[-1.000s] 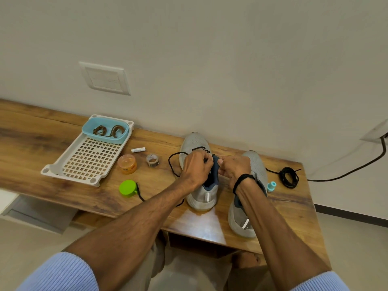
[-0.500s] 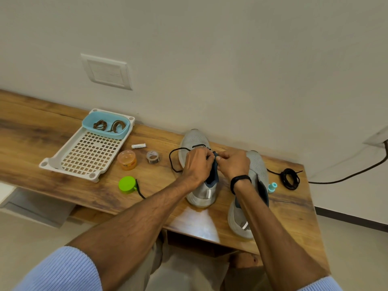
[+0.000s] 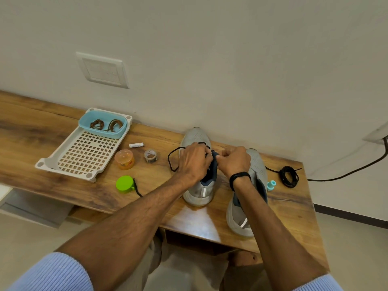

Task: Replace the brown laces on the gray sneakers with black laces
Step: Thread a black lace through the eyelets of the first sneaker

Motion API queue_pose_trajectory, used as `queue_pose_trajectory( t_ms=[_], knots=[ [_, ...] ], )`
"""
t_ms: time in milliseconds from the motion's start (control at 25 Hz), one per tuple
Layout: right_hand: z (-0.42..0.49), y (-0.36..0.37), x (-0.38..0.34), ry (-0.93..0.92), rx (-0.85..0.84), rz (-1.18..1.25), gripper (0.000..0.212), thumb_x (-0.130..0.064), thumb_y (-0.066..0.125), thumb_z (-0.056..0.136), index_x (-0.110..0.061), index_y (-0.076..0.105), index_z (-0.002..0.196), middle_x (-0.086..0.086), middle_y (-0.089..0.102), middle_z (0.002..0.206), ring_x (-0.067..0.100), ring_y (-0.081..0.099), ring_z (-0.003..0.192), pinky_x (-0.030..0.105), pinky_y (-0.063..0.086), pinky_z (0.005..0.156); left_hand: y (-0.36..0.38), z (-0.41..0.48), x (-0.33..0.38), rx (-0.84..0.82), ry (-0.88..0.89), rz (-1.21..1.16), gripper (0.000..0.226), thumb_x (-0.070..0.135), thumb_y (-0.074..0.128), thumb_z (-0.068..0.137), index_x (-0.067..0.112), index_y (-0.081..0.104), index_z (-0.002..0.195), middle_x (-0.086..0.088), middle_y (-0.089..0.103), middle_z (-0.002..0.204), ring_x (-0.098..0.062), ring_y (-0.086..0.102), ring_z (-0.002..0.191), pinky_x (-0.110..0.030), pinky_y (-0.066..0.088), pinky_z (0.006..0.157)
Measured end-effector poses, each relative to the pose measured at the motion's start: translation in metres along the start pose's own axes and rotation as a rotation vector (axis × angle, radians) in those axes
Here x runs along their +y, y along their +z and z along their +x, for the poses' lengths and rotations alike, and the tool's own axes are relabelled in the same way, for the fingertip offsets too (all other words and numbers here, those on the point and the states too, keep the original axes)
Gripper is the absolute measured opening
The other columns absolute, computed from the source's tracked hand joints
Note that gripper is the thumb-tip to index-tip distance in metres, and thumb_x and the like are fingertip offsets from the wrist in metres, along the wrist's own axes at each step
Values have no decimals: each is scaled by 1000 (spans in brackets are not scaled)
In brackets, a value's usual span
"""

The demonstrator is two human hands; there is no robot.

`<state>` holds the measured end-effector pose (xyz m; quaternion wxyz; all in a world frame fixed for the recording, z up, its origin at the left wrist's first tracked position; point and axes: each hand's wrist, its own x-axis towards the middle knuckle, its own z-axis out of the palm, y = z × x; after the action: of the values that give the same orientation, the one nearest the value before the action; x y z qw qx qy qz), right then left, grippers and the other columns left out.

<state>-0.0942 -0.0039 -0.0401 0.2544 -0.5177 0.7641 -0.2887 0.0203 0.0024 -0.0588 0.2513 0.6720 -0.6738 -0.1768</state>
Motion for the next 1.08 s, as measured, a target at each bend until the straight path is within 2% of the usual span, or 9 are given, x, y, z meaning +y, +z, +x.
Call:
queue_pose_trajectory(
  t_ms=[240,320,400,480,600,720,800,880,1080],
  knots=[
    [1,1,0,-22,-25,34,9,-5,68,76,1,73,72,14,70,70,15,52,57,18,39,44,-1,0,-4,-31,-11,-53,16,25,60,92,20,74,87,-1,73,93,-20,67,88,-44,54,77],
    [0,1,1,-37,-20,22,11,-6,67,77,1,73,71,13,66,64,14,51,56,17,38,43,0,0,-3,-31,-24,-66,16,28,60,93,22,74,87,0,73,92,-18,67,87,-42,55,76],
    [1,2,2,-39,-35,55,10,-8,70,77,-5,73,68,8,66,63,14,59,59,20,49,51,1,1,-5,-29,-40,-67,15,32,61,94,23,73,93,1,73,98,-18,67,91,-41,55,78],
    [5,1,5,-14,-97,162,8,-13,74,80,-16,74,73,4,72,74,19,70,70,34,60,69,-2,3,-7,-21,-54,-63,13,33,64,92,24,72,96,1,72,102,-19,66,95,-42,54,81],
    [15,-1,11,43,-187,255,7,-11,69,88,-16,74,89,7,75,89,23,73,81,42,60,78,-10,0,-4,17,-33,59,18,35,67,89,27,69,106,3,65,112,-22,53,110,-37,44,91],
    [21,2,15,-11,-287,202,13,-13,72,87,-17,75,99,4,73,105,20,70,94,43,59,84,-20,-14,12,179,8,308,24,37,65,89,22,64,109,-3,58,113,-24,45,108,-35,40,88],
    [20,2,12,-20,-349,183,7,-14,72,88,-20,75,91,5,74,100,21,71,91,43,60,82,-22,-20,19,125,-16,338,24,45,64,89,23,68,99,-2,65,99,-21,55,97,-35,46,81],
    [20,0,11,12,-380,207,10,-11,70,89,-19,72,83,7,74,93,23,72,86,44,61,77,-18,-29,24,-59,-14,373,33,54,63,87,23,70,94,-1,69,88,-20,63,84,-33,49,74],
    [16,-1,7,-71,-296,127,15,-13,72,87,-5,73,74,10,72,73,20,68,62,39,61,62,-16,-40,36,-158,-13,449,42,59,51,91,18,62,91,-3,67,93,-23,62,89,-36,37,80]
  ],
)
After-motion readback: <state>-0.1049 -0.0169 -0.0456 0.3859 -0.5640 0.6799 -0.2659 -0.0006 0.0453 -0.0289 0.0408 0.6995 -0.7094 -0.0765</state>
